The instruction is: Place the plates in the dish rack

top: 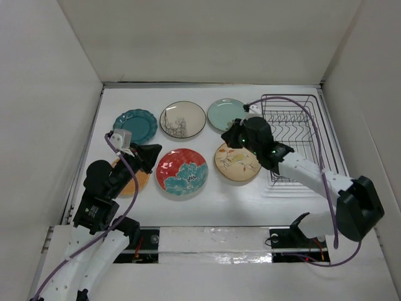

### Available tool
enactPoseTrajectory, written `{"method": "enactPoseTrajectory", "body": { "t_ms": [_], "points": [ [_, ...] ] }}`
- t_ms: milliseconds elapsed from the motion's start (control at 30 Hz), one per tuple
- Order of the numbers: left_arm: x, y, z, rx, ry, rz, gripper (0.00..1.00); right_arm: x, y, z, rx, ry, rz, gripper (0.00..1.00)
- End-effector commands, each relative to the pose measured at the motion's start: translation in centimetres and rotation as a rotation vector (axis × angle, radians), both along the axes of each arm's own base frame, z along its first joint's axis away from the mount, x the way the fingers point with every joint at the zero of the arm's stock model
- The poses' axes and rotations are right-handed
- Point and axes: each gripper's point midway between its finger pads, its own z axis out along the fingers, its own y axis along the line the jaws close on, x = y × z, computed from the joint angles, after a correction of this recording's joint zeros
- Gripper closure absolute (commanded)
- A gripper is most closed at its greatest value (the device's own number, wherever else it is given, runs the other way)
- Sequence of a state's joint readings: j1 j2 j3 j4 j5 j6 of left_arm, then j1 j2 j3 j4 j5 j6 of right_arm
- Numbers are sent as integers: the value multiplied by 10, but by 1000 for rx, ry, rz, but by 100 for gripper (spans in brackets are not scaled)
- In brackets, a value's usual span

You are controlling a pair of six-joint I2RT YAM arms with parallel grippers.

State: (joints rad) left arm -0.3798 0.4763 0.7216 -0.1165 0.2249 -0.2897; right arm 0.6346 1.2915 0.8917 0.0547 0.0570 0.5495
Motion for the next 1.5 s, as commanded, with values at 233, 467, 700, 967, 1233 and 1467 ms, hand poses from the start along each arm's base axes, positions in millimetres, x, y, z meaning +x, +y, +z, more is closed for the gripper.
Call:
{"method": "enactPoseTrajectory", "body": {
  "t_ms": [233,467,700,967,1233,1467],
  "points": [
    [-23,-9,-20,-35,0,-68,95,62,82,-25,181,104,-154,100],
    [-30,-6,-16,-39,-34,-62,56,108,104,-75,241,186,-309,58],
    [-36,-4,-11,-51,-56,-57,55,138,109,-128,335,301,-407,38],
    [-37,-8,-14,-47,-42,-74,55,158,113,-165,398,377,-479,44],
    [-36,-5,-11,-44,-46,-57,56,166,115,-169,521,419,-528,64],
    [-36,-4,-10,-41,-46,-49,57,168,112,-172,531,441,-574,77]
  ]
}}
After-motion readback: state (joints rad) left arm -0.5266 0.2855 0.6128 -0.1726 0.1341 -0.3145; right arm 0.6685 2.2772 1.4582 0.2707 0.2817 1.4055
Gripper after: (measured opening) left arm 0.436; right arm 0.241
